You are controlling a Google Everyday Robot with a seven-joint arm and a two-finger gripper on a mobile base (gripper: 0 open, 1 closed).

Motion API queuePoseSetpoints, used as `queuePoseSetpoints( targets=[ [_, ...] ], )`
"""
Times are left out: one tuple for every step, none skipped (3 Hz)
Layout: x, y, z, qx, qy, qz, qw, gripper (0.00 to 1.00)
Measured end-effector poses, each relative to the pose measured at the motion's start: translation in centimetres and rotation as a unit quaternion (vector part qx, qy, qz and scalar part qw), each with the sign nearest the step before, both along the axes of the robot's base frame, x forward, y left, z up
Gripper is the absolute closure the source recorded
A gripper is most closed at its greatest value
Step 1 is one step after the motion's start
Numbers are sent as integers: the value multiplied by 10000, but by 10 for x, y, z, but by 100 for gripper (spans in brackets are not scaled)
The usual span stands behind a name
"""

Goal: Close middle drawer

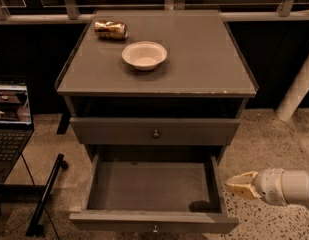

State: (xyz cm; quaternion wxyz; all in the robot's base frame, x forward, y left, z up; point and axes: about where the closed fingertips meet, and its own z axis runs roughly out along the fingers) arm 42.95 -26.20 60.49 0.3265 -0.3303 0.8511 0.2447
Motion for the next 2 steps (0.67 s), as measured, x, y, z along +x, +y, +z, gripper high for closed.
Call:
queuePoseSetpoints(
  targets=[
    [-5, 7, -3, 25, 32, 61, 10000, 100],
    [-28, 11, -35, 323, 234, -253, 9989, 100]
  ],
)
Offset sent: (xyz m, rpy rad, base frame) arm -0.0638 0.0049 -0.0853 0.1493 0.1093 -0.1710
